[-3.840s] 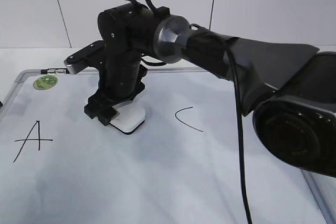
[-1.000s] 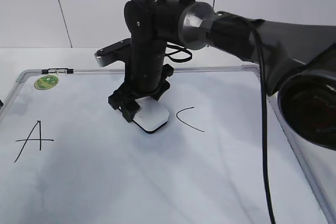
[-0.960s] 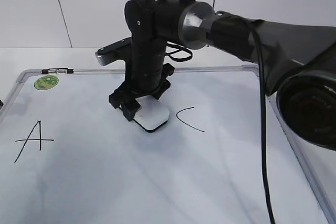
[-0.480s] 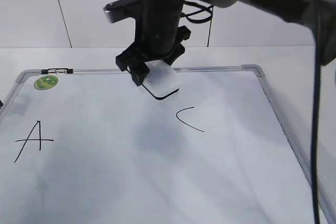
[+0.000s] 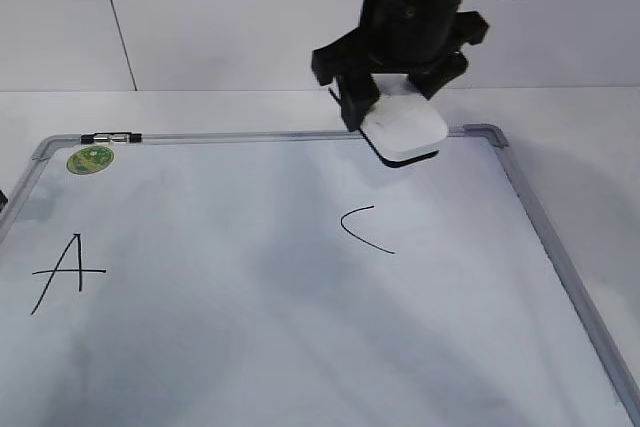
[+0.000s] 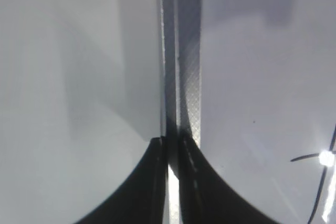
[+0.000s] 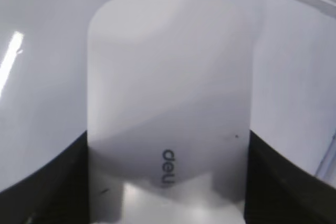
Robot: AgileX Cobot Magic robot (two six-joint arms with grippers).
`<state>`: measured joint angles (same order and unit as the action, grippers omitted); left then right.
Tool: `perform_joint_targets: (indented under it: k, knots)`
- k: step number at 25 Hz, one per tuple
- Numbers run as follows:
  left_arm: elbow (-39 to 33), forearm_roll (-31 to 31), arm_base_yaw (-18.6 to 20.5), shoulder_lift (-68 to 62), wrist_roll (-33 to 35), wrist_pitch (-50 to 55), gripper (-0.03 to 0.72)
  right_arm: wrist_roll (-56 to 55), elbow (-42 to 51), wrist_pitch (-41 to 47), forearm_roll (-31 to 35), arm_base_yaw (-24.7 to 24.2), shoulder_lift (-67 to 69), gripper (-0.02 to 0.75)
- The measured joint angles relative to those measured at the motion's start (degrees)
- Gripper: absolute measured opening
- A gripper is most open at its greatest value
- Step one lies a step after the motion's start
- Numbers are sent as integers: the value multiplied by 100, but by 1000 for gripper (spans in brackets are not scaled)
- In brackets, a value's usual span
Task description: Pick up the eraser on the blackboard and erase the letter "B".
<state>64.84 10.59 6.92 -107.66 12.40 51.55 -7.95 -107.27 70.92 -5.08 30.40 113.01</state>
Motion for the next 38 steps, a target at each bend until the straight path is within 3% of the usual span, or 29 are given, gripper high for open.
perform_joint_targets:
  k: [9, 17, 33, 38]
  knots:
    - [0, 69, 0, 0, 0, 212, 32, -147, 1421, 20, 0, -815, -858, 523]
    - [0, 121, 0, 0, 0, 325, 32, -151, 2209, -9, -45, -1249, -869, 523]
    - [0, 163, 0, 0, 0, 371, 32, 251, 2505, -220, 288, -2115, -588, 523]
    - [0, 176, 0, 0, 10, 371, 32, 390, 2515, -409, 508, -2153, -419, 523]
